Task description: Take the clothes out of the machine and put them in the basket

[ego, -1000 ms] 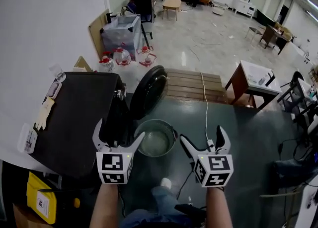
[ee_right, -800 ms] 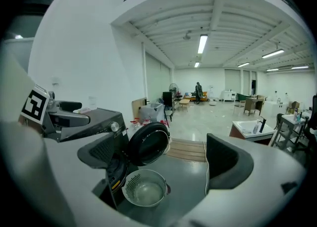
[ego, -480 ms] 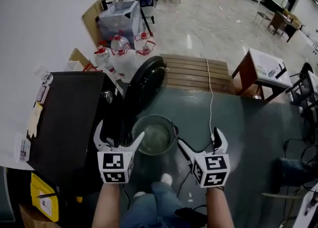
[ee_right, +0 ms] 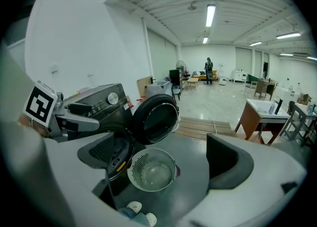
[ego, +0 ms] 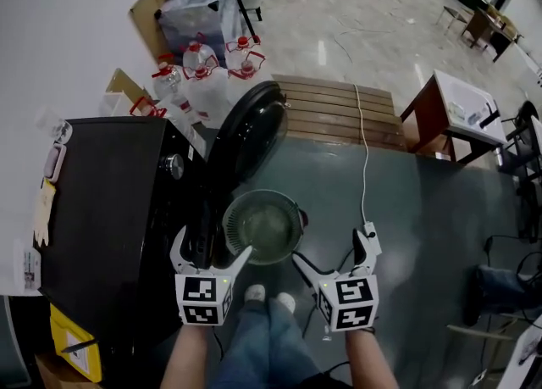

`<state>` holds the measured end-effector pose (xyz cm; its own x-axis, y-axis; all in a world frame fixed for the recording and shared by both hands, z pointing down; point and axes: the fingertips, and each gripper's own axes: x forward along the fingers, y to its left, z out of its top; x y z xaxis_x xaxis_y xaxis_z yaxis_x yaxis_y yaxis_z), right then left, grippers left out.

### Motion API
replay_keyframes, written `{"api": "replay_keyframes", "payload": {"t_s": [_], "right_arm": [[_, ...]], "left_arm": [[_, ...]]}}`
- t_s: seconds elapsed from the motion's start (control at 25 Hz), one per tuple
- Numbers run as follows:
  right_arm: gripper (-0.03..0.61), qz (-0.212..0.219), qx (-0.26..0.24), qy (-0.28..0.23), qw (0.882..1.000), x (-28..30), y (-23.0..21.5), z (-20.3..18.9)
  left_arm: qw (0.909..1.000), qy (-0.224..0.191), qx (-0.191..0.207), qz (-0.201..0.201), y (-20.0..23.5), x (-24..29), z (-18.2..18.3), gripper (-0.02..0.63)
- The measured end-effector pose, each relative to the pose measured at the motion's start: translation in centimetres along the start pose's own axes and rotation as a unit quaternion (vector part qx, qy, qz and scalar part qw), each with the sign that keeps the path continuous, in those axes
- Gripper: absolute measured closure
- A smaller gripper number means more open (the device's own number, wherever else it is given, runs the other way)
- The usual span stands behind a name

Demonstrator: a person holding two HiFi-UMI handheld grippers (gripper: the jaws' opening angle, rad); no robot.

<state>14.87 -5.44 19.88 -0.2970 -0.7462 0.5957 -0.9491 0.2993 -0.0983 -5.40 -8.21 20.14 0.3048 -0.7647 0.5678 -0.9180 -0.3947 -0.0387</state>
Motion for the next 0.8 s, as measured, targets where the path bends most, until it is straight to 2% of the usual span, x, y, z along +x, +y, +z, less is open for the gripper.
{"api": "replay_keyframes", "payload": {"t_s": [0.36,0.8], "right_arm": [[0.012,-0.004,0.01,0.03,0.999,7.0,2.1,-4.9],[0.013,-0.022,0.061,0.04,0.997,15.9,3.0,-12.5]], "left_arm": [[0.9985,0.046,0.003,-0.031,1.8,5.0,-6.8,0.044],[0.9946,0.095,0.002,-0.041,4.3,12.5,-17.3,0.044]]}}
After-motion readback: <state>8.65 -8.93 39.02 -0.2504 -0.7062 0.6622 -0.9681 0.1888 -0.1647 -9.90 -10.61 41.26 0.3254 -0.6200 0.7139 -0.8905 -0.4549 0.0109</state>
